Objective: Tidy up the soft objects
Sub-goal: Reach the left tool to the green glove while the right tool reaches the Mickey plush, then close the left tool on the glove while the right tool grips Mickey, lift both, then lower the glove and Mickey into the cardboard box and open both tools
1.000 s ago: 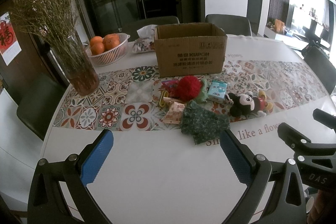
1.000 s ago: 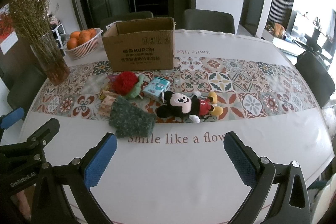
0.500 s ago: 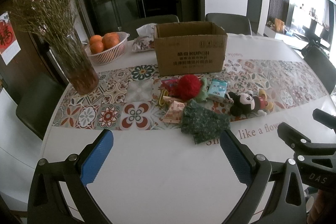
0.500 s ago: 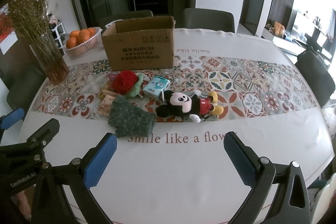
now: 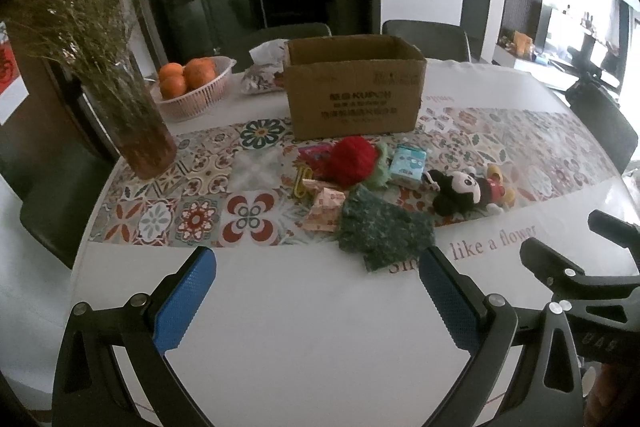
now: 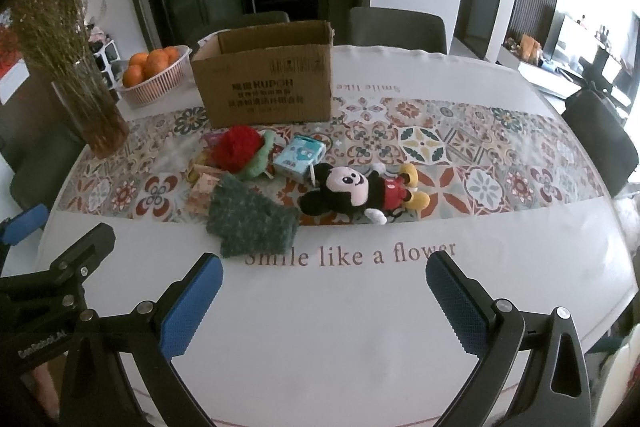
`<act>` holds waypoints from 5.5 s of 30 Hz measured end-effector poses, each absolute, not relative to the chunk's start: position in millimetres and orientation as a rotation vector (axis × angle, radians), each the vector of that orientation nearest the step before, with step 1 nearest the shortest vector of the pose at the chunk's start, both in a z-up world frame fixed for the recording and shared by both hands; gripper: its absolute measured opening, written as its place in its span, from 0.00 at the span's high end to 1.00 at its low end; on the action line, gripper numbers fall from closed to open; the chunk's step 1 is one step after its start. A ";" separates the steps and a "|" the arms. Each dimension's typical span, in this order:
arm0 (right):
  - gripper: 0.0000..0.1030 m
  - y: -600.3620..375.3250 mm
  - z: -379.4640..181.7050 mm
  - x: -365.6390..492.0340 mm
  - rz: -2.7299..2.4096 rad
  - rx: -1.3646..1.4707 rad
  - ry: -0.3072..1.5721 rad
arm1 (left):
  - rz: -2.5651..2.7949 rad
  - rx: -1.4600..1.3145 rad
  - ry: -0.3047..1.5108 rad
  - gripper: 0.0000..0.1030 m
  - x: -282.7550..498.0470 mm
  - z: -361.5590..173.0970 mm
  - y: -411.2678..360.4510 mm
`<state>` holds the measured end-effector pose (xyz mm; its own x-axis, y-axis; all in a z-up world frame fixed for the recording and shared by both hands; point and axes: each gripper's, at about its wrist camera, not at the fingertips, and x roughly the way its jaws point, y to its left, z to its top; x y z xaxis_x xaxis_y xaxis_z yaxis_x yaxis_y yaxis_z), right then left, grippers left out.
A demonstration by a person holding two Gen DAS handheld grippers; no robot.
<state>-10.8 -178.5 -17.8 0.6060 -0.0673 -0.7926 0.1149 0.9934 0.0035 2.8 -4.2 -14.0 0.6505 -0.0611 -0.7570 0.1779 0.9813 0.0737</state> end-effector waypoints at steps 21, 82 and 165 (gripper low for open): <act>0.00 -242.7 -34.8 18.6 0.048 -0.011 0.961 | 0.067 0.030 0.942 0.00 7.7 -30.5 -70.0; 0.29 -236.5 -168.5 169.2 0.285 -0.198 1.292 | 0.159 -0.298 1.272 0.34 138.8 -175.1 -72.5; 0.29 -217.1 59.1 278.0 0.190 0.166 0.823 | -0.255 0.185 0.810 0.77 291.6 57.7 -55.5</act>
<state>278.0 -217.1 59.1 0.6647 0.2314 -0.7103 -0.1032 0.9701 0.2195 291.6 -55.5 57.7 0.6618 -0.1539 -0.7338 0.2948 0.9533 0.0660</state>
